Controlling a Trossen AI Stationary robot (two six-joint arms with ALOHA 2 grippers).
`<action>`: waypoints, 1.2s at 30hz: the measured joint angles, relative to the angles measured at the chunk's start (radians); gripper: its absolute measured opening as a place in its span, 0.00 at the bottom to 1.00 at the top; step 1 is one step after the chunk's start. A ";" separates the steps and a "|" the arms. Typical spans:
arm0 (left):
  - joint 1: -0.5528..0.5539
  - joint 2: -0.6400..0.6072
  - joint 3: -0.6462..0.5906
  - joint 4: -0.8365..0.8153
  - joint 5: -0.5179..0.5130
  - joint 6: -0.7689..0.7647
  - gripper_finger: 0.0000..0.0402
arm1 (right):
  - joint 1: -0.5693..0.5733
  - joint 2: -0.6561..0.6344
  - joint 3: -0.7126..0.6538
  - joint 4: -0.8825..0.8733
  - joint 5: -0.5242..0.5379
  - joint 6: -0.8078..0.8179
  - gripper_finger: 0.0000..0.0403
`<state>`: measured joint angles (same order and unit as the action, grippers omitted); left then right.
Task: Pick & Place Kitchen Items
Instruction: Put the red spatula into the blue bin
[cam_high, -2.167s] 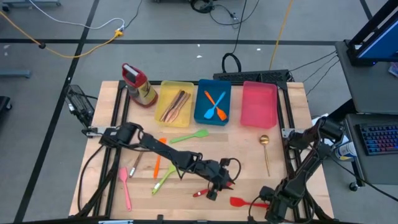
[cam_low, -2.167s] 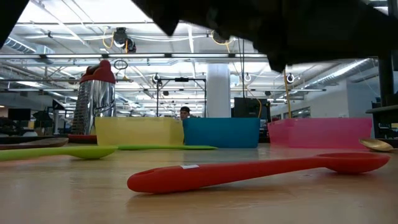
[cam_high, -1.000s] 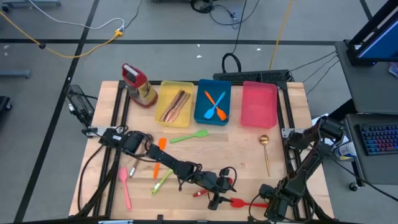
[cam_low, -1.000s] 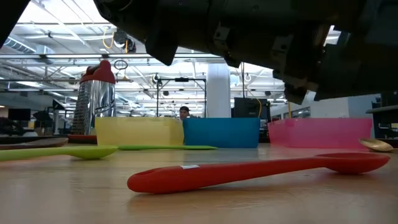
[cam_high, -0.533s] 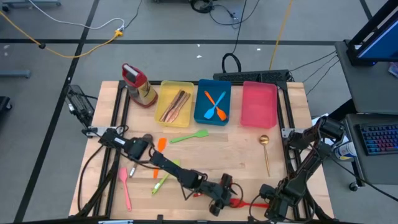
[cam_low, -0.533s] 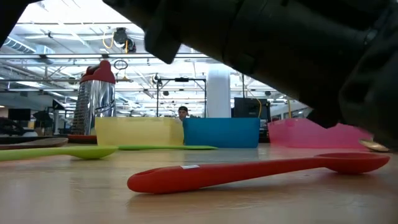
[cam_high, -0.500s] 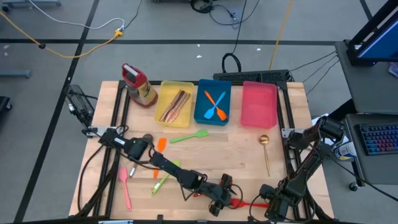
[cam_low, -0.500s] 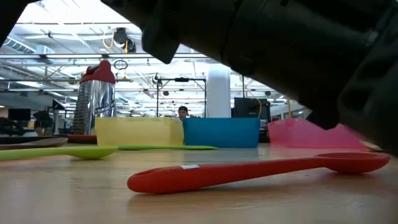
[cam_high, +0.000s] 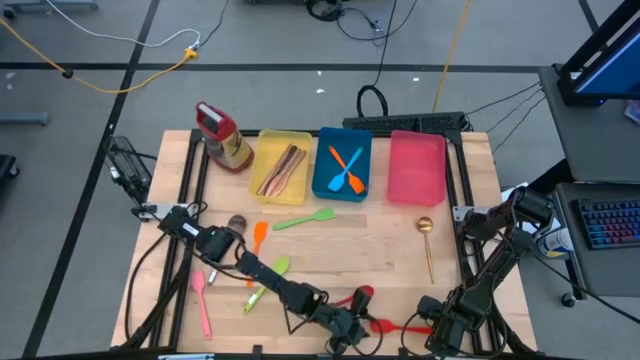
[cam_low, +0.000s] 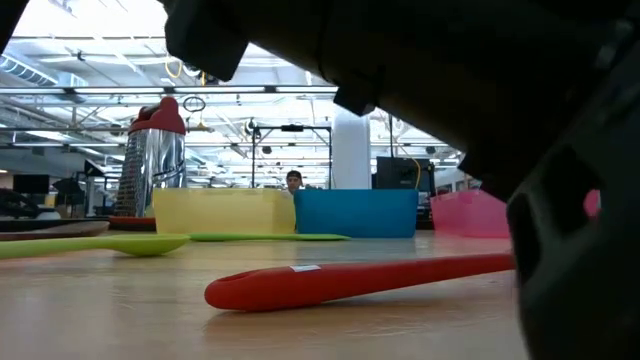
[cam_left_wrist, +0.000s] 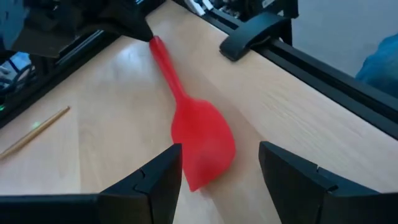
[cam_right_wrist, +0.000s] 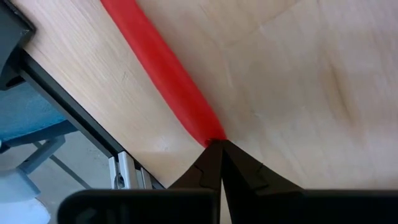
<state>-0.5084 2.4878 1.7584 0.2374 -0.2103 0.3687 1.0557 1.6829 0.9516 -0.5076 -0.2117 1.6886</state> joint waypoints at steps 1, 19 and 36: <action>-0.001 0.000 0.000 -0.001 -0.003 0.005 0.54 | 0.000 0.000 0.000 0.000 0.000 0.000 0.00; 0.039 0.069 0.005 0.157 0.013 0.125 0.54 | 0.000 0.001 -0.001 0.005 0.003 0.001 0.00; 0.005 -0.044 0.049 -0.253 0.113 0.086 0.54 | 0.000 0.001 -0.001 0.010 0.001 0.001 0.00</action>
<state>-0.5030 2.4438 1.8075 -0.0156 -0.0977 0.4543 1.0554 1.6836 0.9508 -0.4976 -0.2108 1.6895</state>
